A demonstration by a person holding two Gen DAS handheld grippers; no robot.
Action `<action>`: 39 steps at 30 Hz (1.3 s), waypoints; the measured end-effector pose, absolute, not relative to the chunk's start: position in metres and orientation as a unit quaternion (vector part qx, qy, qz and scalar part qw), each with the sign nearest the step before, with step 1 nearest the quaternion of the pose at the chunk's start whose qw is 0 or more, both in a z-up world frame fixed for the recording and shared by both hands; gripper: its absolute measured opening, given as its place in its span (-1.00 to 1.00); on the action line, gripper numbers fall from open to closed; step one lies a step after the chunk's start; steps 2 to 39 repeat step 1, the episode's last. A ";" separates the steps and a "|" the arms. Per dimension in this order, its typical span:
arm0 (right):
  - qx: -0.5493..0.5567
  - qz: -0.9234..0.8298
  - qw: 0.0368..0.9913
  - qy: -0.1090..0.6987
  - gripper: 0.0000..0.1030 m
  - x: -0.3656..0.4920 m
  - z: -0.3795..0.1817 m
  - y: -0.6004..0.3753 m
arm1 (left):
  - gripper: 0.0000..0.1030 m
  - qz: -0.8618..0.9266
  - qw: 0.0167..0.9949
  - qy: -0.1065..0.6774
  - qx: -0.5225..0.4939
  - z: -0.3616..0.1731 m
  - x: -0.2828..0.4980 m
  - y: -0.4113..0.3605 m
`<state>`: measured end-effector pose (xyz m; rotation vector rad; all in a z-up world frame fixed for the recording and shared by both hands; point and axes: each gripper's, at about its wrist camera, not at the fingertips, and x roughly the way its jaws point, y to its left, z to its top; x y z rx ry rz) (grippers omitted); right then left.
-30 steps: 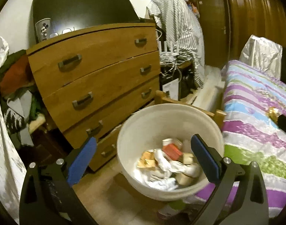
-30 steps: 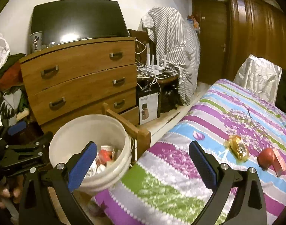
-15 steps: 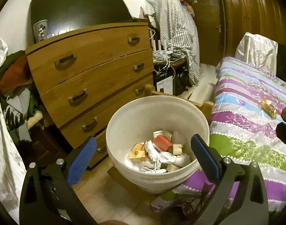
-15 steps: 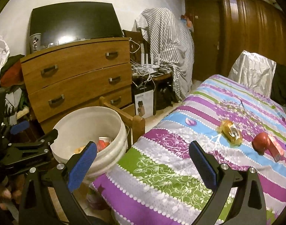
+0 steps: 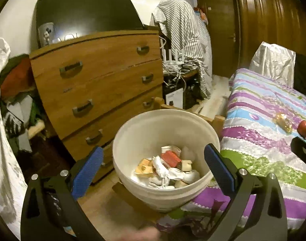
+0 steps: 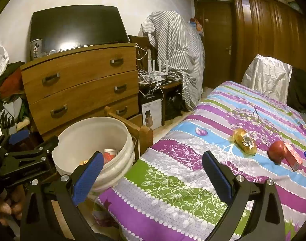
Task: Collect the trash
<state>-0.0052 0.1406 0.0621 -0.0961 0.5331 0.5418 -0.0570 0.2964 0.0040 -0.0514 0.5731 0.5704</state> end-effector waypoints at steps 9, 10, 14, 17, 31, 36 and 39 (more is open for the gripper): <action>-0.047 0.264 0.927 0.260 0.90 -0.005 0.062 0.140 | 0.89 0.278 0.919 0.278 -0.022 0.005 -0.057 0.296; -0.047 0.264 0.927 0.260 0.90 -0.005 0.062 0.140 | 0.89 0.278 0.919 0.278 -0.022 0.005 -0.057 0.296; -0.047 0.264 0.927 0.260 0.90 -0.005 0.062 0.140 | 0.89 0.278 0.919 0.278 -0.022 0.005 -0.057 0.296; -0.047 0.264 0.927 0.260 0.90 -0.005 0.062 0.140 | 0.89 0.278 0.919 0.278 -0.022 0.005 -0.057 0.296; -0.047 0.264 0.927 0.260 0.90 -0.005 0.062 0.140 | 0.89 0.278 0.919 0.278 -0.022 0.005 -0.057 0.296; -0.047 0.264 0.927 0.260 0.90 -0.005 0.062 0.140 | 0.89 0.278 0.919 0.278 -0.022 0.005 -0.057 0.296; -0.047 0.264 0.927 0.260 0.90 -0.005 0.062 0.140 | 0.89 0.278 0.919 0.278 -0.022 0.005 -0.057 0.296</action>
